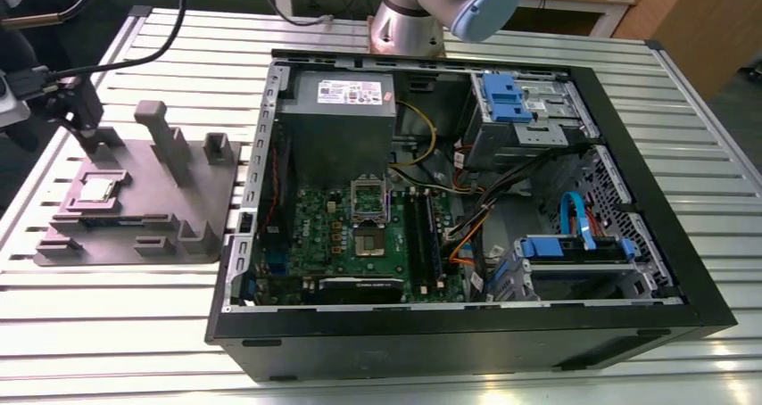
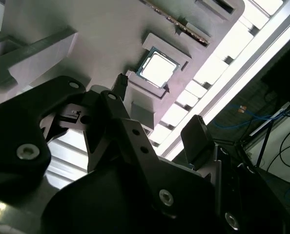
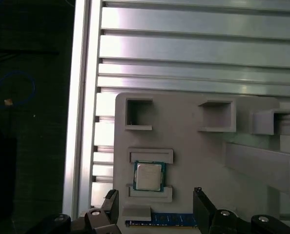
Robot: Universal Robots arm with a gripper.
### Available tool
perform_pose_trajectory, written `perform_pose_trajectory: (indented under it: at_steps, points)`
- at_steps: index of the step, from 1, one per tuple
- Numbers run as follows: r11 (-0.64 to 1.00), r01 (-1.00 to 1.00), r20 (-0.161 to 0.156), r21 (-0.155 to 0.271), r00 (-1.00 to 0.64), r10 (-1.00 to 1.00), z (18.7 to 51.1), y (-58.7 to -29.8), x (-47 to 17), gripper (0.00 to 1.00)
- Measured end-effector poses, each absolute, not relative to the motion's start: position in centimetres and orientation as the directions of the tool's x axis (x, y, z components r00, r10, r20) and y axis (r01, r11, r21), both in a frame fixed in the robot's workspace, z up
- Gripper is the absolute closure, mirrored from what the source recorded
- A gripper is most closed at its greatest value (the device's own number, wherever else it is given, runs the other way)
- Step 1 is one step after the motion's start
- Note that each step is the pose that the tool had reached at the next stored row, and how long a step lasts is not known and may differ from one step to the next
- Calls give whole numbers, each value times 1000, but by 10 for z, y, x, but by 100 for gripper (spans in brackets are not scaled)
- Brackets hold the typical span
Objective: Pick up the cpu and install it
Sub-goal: 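Pick up the cpu and move it towards the insertion slot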
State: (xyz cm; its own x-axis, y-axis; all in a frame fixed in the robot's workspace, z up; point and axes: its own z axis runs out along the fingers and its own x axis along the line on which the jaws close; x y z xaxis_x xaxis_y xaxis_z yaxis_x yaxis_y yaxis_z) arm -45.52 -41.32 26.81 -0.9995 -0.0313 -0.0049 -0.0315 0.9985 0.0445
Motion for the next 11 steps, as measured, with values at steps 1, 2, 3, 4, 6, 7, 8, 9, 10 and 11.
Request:
perform_pose_trajectory:
  at_steps: [1,2,3,4,6,7,8,9,10,11]
  points:
    - [999,-31,-5,44,-1000,-31,267,-413,-455,29]
    - [999,-31,-5,45,-1000,-31,267,-413,-455,29]
    - [999,-31,-5,44,-1000,-31,267,-413,-455,29]
    - [999,-31,-5,44,-1000,-31,267,-413,-455,29]
    - [999,-31,-5,45,-1000,-31,267,-413,-455,29]
    - [999,-31,-6,45,-1000,-31,266,-413,-455,29]
    - [999,-31,-5,45,-1000,-31,265,-413,-455,29]
    - [999,-28,-5,45,-1000,-28,264,-413,-455,29]
    - [999,-25,-5,45,-1000,-25,263,-413,-455,29]
    - [999,-24,-5,45,-1000,-24,261,-413,-455,29]
